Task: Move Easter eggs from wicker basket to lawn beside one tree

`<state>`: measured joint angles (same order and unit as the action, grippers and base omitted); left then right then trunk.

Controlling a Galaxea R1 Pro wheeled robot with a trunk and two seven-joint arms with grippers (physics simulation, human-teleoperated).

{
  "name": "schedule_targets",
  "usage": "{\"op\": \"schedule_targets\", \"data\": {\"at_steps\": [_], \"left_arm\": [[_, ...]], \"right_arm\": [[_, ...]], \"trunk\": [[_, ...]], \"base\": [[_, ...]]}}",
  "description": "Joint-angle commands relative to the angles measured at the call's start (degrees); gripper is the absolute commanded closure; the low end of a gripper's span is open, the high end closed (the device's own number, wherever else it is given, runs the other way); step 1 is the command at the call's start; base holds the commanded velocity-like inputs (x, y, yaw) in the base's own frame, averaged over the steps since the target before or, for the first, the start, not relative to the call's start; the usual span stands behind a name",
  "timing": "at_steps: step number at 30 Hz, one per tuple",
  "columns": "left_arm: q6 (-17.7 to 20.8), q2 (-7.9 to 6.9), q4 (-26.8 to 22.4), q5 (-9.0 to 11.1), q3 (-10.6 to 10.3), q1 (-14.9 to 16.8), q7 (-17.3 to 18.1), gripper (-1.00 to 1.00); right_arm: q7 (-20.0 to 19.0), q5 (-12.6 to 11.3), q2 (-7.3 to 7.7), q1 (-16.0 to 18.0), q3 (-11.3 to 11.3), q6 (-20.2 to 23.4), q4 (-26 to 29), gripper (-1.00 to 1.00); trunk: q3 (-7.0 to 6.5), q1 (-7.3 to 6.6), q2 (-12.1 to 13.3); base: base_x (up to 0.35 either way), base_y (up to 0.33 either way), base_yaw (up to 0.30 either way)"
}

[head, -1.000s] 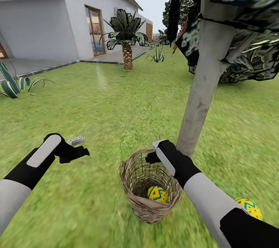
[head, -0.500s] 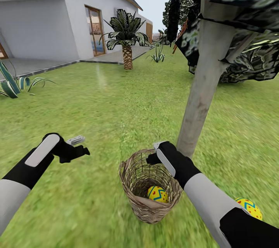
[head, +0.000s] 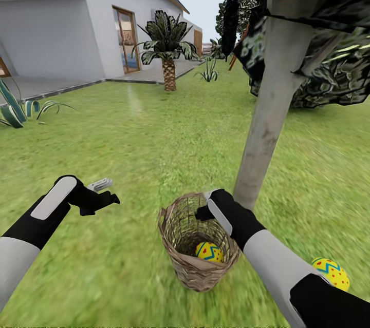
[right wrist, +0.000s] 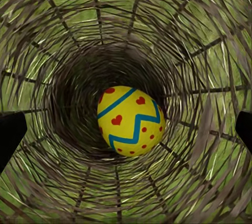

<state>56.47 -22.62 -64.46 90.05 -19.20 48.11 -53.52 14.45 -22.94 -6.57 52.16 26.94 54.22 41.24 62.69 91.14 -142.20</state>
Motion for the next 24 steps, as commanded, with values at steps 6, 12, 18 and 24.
{"op": "schedule_targets", "data": {"at_steps": [6, 12, 18, 24], "left_arm": [[-0.11, 0.00, -0.05, 0.57, -0.14, 0.06, -0.62, -1.00], [0.01, 0.03, -0.11, 0.57, -0.16, 0.06, -0.78, -1.00], [0.03, 0.03, -0.02, 0.54, -0.16, 0.06, -0.88, -1.00], [0.10, 0.17, 2.62, 0.59, -0.20, 0.06, -0.89, -1.00]], "right_arm": [[0.46, -0.26, 0.25, 0.07, 0.04, 0.11, -0.62, -1.00], [0.40, -0.20, 0.33, 0.08, -0.02, 0.08, -0.90, -1.00], [0.40, -0.18, 0.19, 0.09, 0.05, 0.11, -0.82, -1.00], [0.42, -0.36, -0.16, 0.06, 0.20, 0.18, -0.83, -1.00]], "trunk": [[1.28, 0.63, -1.08], [2.61, 0.78, -1.16], [3.94, 0.94, -1.24], [5.27, 1.09, -1.32]], "base": [[0.000, 0.000, 0.000], [0.000, 0.000, 0.000], [0.014, 0.000, 0.000], [0.245, 0.000, 0.000]]}}
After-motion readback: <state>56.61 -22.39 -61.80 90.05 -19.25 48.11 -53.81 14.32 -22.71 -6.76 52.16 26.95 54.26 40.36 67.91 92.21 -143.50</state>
